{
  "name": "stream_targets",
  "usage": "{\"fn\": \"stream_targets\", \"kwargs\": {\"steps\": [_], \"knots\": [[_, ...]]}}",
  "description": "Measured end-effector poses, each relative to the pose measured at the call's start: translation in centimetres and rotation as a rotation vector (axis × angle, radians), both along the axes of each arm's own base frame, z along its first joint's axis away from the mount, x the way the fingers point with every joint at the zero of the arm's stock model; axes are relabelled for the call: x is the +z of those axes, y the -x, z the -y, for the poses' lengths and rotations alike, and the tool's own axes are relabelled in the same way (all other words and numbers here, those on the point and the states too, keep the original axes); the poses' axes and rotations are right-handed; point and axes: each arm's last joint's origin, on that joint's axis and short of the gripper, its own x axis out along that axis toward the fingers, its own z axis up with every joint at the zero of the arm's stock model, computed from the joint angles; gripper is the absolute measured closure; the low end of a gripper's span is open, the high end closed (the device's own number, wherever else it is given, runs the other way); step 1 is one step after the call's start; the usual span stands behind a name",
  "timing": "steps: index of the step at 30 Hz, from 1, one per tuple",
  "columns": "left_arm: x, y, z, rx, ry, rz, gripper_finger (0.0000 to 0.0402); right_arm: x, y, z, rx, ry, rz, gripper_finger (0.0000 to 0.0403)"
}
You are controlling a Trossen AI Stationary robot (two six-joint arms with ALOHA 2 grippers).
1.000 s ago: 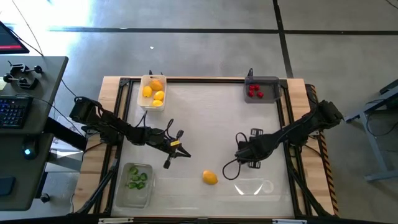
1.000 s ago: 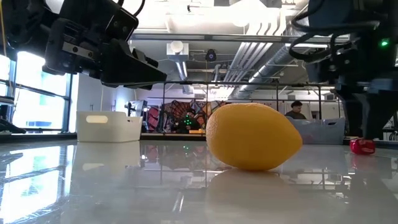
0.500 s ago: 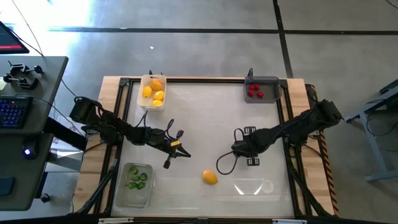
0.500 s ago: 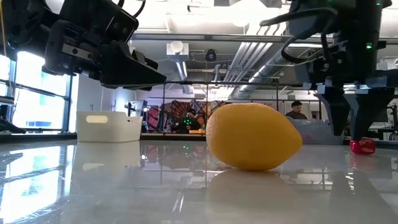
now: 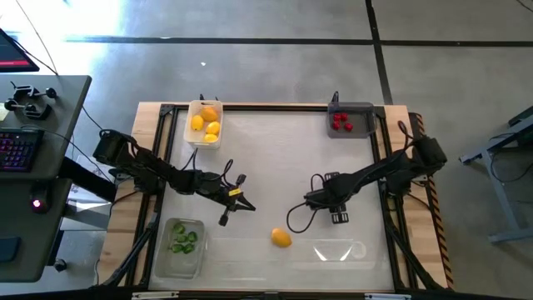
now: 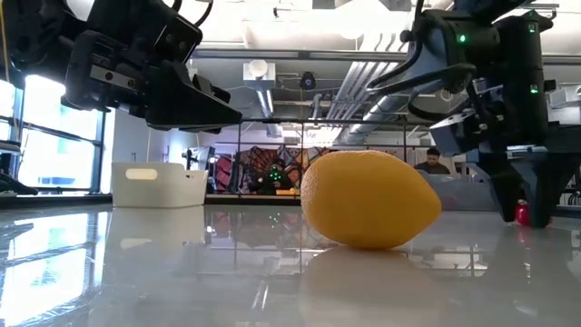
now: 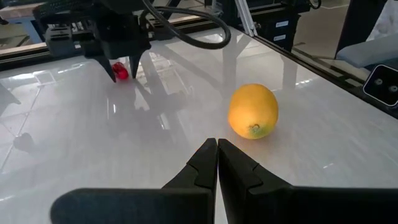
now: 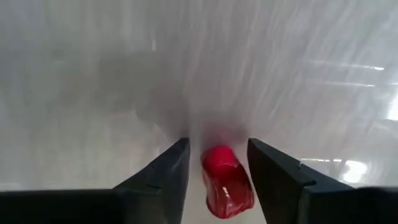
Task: Sort produce into baskets
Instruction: Put the red bell pepper into the black bin
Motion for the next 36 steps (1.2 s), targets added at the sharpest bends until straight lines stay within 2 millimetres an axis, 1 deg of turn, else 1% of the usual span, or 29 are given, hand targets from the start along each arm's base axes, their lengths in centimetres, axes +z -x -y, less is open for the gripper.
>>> {"fn": "stream_targets", "kwargs": {"steps": [5,10,12,14,18,23,25,28,32,36], "knots": [[0.0,0.0,0.0,0.0,0.0,0.0,0.0401,-0.3,-0.1,-0.1,0.019,-0.014,-0.019,0.0305],[0.0,0.0,0.0,-0.001,-0.005,0.001,0.0401,0.2,-0.4,-0.2,0.019,-0.021,-0.003,0.0374],[0.0,0.0,0.0,-0.001,-0.006,0.002,0.0401,0.6,-0.8,-0.2,0.02,-0.011,0.018,0.0391],[0.0,0.0,0.0,0.0,-0.006,0.002,0.0401,1.1,-1.2,-0.3,0.019,-0.013,0.042,0.0395],[0.0,0.0,0.0,0.001,-0.007,0.001,0.0401,1.8,-1.9,-0.1,0.002,-0.021,0.067,0.039],[0.0,0.0,0.0,0.001,-0.008,0.001,0.0401,3.2,-3.0,1.0,-0.033,0.043,0.101,0.0394],[0.0,0.0,0.0,0.002,-0.008,0.0,0.0401,3.9,-3.5,2.0,-0.058,0.093,0.121,0.0394],[0.0,0.0,0.0,0.002,-0.008,0.001,0.0401,4.7,-3.7,4.8,-0.134,0.184,0.147,0.0393],[0.0,0.0,0.0,0.004,-0.002,-0.002,0.0401,5.8,-3.3,9.7,-0.261,0.254,0.184,0.0393],[0.0,0.0,0.0,0.004,-0.002,-0.002,0.0401,7.4,-2.5,15.0,-0.385,0.303,0.309,0.0393]]}}
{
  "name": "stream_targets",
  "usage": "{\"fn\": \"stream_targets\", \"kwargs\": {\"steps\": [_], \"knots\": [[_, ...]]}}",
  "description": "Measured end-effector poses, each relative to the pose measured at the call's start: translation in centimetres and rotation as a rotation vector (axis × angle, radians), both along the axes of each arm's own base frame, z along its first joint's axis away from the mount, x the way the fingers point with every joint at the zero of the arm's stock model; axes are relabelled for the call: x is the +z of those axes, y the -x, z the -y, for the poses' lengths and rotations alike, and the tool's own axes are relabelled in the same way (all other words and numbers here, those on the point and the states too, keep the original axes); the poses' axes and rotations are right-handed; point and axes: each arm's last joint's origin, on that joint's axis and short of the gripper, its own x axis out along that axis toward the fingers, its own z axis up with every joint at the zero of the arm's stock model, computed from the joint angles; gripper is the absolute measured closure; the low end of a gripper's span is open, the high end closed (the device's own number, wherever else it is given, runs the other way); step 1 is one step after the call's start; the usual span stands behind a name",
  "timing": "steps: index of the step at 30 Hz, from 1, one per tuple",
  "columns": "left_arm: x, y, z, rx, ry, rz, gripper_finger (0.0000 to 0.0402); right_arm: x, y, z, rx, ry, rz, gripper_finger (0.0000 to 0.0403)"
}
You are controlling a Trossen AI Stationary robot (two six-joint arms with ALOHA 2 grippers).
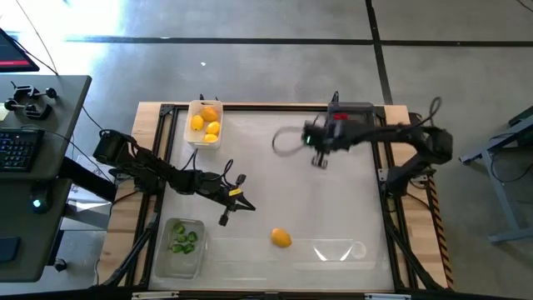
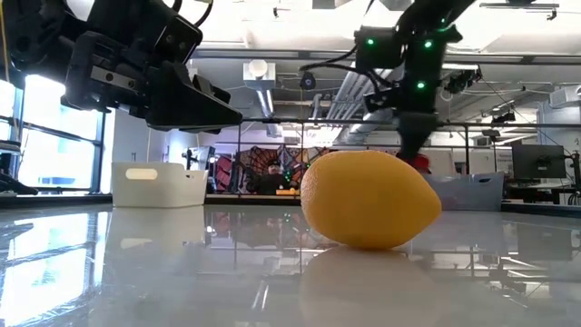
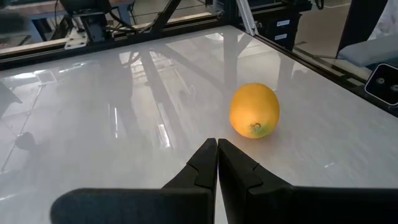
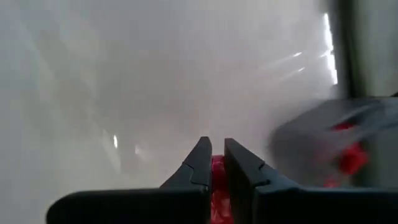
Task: Sort produce into baskets
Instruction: Put the red bell pepper into the black bin
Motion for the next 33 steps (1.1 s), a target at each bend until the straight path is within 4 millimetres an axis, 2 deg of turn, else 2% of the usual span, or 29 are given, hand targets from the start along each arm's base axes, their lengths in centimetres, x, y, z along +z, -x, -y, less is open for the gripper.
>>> {"fn": "stream_targets", "kwargs": {"steps": [4,8,11,14,19,25,28,33], "knots": [[0.0,0.0,0.0,0.0,-0.001,0.0,0.0401,2.1,1.4,4.8,-0.115,0.089,0.166,0.0393],[0.0,0.0,0.0,-0.001,-0.004,0.0,0.0401,3.6,4.1,8.7,-0.275,0.161,0.254,0.0393],[0.0,0.0,0.0,-0.002,-0.005,0.0,0.0401,3.6,6.3,11.3,-0.405,0.209,0.233,0.0393],[-0.1,0.0,0.0,-0.002,-0.005,-0.003,0.0401,2.2,8.6,13.1,-0.516,0.229,0.228,0.0393],[-0.1,0.0,0.0,-0.002,-0.007,-0.004,0.0401,-1.1,11.8,14.1,-0.652,0.219,0.205,0.0394],[0.0,0.0,0.0,-0.001,-0.015,0.003,0.0401,-4.0,12.9,13.8,-0.694,0.234,0.265,0.0394],[0.0,0.0,0.0,-0.001,-0.015,0.005,0.0401,-4.7,13.0,13.6,-0.691,0.235,0.287,0.0394],[0.0,0.0,0.0,0.002,-0.016,0.005,0.0401,-4.7,13.0,13.6,-0.708,0.237,0.306,0.0377]]}}
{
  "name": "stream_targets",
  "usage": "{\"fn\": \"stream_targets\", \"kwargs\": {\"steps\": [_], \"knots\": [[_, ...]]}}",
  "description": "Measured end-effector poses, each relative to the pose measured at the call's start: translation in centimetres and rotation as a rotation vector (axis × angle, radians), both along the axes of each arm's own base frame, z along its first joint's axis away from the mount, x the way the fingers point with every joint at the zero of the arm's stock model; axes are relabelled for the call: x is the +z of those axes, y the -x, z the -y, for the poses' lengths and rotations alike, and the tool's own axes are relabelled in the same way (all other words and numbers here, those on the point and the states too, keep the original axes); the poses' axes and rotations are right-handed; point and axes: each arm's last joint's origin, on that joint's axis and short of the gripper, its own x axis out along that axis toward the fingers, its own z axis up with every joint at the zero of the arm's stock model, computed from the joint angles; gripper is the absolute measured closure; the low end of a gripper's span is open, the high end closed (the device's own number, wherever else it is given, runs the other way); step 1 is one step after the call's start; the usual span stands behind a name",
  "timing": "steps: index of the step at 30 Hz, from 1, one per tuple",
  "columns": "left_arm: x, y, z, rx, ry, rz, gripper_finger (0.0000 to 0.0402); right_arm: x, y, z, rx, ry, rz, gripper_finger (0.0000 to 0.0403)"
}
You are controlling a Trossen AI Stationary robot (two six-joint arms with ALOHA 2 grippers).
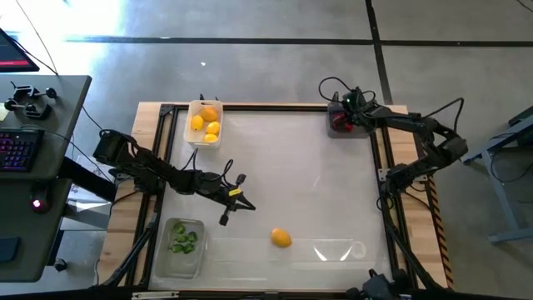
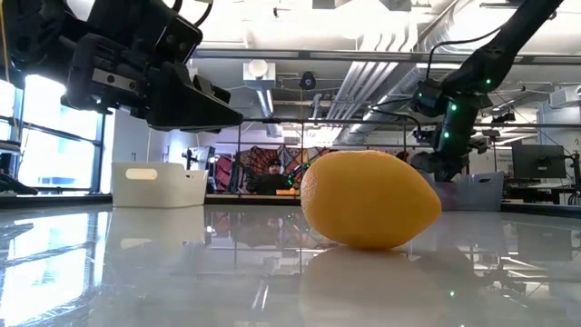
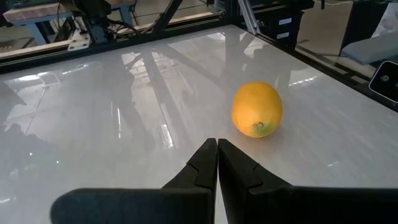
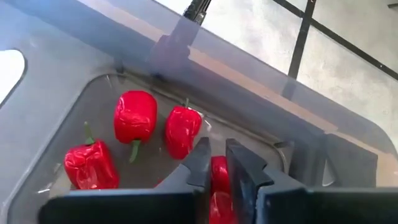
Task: Sort produce into baskets
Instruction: Put the red bell pepper into the black bin, then put the lemon into the white bin
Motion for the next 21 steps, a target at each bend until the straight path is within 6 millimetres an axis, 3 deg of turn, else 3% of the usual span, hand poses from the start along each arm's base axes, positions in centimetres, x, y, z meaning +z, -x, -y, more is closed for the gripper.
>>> {"fn": "stream_targets", "kwargs": {"steps": [12,16,21], "knots": [[0.0,0.0,0.0,0.0,-0.002,0.0,0.0401,1.3,-0.3,0.5,-0.04,0.007,0.002,0.0242],[0.0,0.0,0.0,0.0,-0.002,0.0,0.0401,2.0,-0.6,0.2,-0.041,0.042,-0.045,0.0249],[0.0,0.0,0.0,0.0,-0.001,-0.001,0.0401,4.3,-2.0,-2.2,0.045,0.129,-0.046,0.0317]]}}
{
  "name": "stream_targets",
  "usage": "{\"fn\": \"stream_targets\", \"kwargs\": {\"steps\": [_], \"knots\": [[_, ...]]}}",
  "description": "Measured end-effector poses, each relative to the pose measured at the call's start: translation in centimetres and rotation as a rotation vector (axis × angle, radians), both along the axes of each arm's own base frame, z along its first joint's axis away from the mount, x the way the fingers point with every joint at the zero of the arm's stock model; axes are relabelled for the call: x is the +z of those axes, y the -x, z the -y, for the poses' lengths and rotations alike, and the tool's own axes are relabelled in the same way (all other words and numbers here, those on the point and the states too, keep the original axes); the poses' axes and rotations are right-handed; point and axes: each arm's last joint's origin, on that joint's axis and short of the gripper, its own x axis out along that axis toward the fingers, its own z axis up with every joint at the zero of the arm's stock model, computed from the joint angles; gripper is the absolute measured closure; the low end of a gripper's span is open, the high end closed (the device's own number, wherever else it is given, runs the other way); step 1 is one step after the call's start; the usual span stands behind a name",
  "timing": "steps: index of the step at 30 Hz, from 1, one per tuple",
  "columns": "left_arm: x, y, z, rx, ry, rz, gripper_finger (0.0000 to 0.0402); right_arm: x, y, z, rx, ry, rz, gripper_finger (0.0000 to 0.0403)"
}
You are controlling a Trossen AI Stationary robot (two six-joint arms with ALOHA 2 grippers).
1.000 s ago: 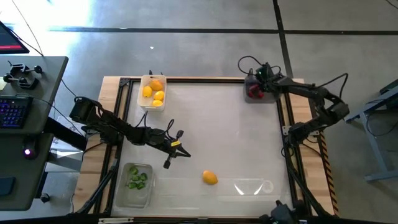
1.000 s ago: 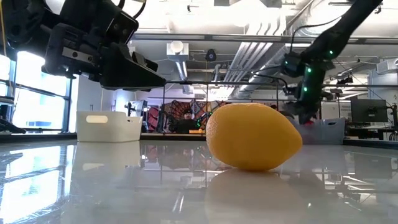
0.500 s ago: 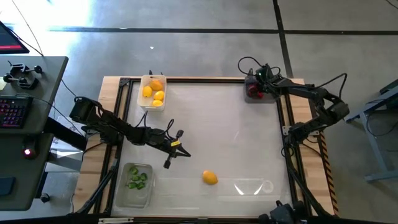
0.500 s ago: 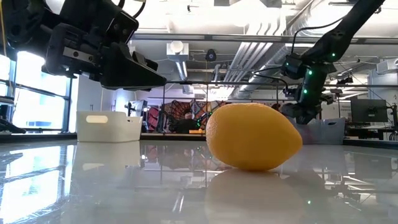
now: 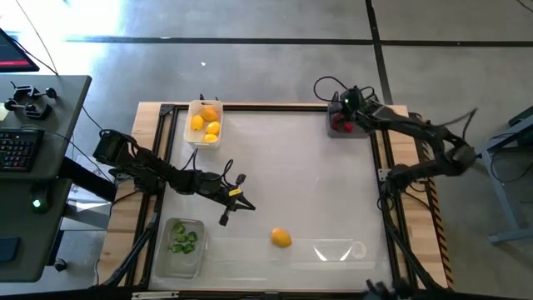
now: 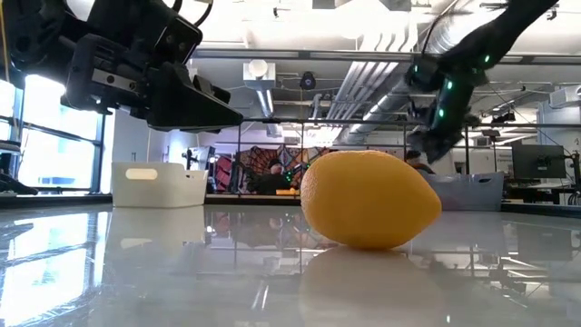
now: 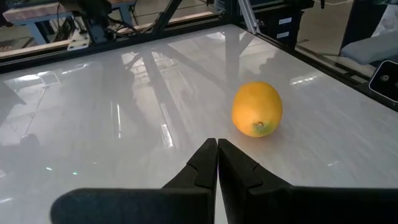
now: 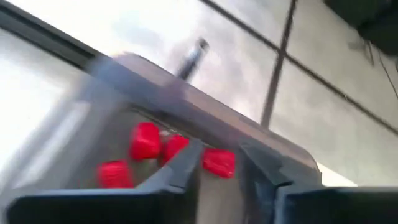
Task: Sort produce into baskets
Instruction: Put the lemon into the white bin
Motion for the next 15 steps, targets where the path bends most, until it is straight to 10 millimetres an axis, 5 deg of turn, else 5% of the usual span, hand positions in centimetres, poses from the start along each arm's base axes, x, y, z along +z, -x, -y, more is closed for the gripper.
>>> {"fn": "stream_targets", "kwargs": {"steps": [5,10,15], "knots": [[0.0,0.0,0.0,0.001,0.001,-0.002,0.0401,2.5,-1.8,-4.4,0.158,0.039,0.075,0.0395],[0.0,0.0,0.0,0.0,0.001,-0.003,0.0401,3.6,-3.6,-9.2,0.303,0.03,0.188,0.0384],[0.0,0.0,0.0,0.0,0.002,0.0,0.0401,2.2,-5.2,-14.1,0.447,-0.039,0.25,0.04]]}}
